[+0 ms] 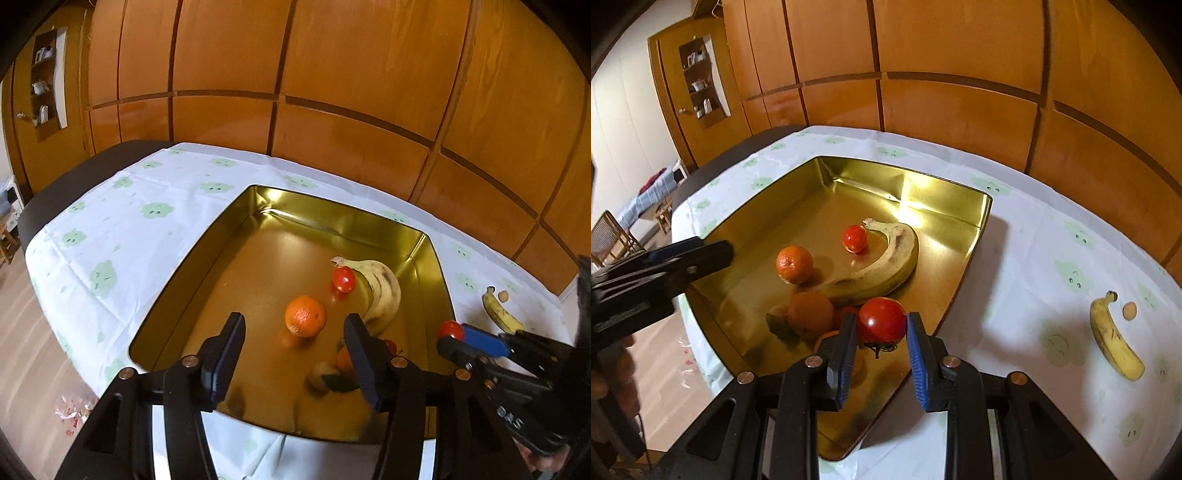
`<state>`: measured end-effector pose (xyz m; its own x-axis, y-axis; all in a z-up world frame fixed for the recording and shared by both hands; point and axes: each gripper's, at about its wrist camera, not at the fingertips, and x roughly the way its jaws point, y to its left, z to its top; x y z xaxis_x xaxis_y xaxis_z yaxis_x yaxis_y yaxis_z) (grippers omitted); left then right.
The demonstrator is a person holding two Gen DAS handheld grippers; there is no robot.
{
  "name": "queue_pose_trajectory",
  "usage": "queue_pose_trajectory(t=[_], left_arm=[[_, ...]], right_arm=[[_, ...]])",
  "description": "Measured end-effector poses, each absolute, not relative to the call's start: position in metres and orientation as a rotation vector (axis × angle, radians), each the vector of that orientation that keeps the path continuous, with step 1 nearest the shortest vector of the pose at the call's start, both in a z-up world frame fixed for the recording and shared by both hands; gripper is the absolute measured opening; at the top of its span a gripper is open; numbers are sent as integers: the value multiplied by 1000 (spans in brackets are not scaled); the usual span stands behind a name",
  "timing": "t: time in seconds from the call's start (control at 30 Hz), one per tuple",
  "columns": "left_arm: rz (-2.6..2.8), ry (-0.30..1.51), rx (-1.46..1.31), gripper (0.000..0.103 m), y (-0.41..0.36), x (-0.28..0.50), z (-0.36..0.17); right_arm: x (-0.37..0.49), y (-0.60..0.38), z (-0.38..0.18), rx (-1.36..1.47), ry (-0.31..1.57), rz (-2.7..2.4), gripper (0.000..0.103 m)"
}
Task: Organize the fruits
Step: 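Lower the tomato into the tray and open the right tool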
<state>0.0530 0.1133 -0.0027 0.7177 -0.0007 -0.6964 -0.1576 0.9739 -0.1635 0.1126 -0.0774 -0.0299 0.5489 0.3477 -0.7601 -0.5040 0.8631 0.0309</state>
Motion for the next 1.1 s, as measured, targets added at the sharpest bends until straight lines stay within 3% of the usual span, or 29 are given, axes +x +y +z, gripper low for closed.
queue_pose_trajectory(t=[0.93, 1.1], left_arm=[[92, 756, -212, 58, 118, 37, 3], [92, 756, -208, 58, 116, 36, 4]], right_arm=[[129, -64, -48, -229, 881, 471, 28], [129, -68, -46, -203, 877, 462, 31]])
